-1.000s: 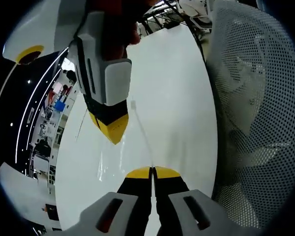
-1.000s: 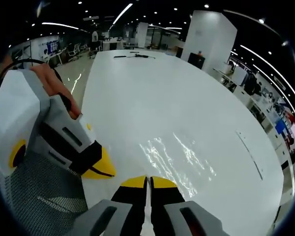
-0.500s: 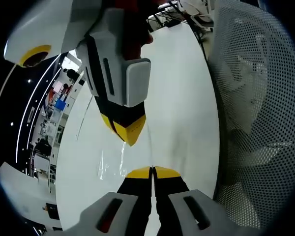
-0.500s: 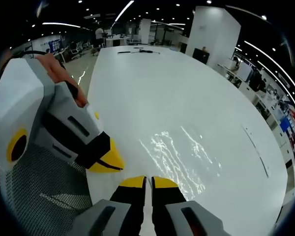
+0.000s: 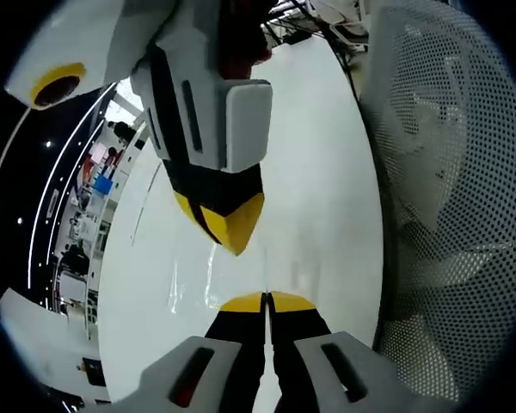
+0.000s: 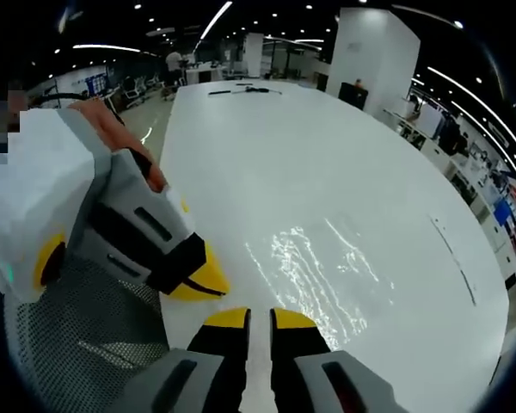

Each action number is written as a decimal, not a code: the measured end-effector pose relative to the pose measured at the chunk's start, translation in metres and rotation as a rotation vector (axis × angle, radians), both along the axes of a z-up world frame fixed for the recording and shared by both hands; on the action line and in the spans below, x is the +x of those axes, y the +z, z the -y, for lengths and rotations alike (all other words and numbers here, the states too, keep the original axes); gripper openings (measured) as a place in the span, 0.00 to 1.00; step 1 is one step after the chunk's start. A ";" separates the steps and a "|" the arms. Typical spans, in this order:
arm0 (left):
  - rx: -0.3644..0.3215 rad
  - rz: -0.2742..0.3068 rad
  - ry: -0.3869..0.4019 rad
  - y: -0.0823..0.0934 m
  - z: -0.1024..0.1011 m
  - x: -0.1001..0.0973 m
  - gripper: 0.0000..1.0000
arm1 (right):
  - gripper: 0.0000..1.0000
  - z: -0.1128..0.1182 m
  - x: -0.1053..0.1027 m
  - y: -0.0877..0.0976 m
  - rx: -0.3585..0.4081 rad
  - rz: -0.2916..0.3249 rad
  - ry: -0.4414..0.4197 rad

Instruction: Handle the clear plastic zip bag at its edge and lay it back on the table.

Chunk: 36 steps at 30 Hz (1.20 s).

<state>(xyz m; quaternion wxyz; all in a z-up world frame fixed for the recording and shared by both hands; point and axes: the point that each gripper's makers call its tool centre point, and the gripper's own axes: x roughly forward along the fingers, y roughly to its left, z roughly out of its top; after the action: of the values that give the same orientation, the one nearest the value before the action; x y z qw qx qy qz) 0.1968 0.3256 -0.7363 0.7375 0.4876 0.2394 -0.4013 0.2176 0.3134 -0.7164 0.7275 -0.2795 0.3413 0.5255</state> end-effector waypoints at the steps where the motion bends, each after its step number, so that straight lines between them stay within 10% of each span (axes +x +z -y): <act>1: 0.004 0.000 -0.001 -0.001 -0.001 0.001 0.00 | 0.07 0.000 -0.003 0.002 0.009 -0.008 0.002; 36: -0.030 -0.061 0.051 -0.021 -0.009 0.025 0.00 | 0.12 0.037 -0.021 0.004 0.028 -0.015 -0.126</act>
<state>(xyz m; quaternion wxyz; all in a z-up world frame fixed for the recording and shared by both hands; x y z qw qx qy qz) 0.2221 0.3342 -0.7568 0.7470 0.4577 0.2684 -0.4006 0.1967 0.2762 -0.7120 0.7604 -0.2432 0.3563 0.4855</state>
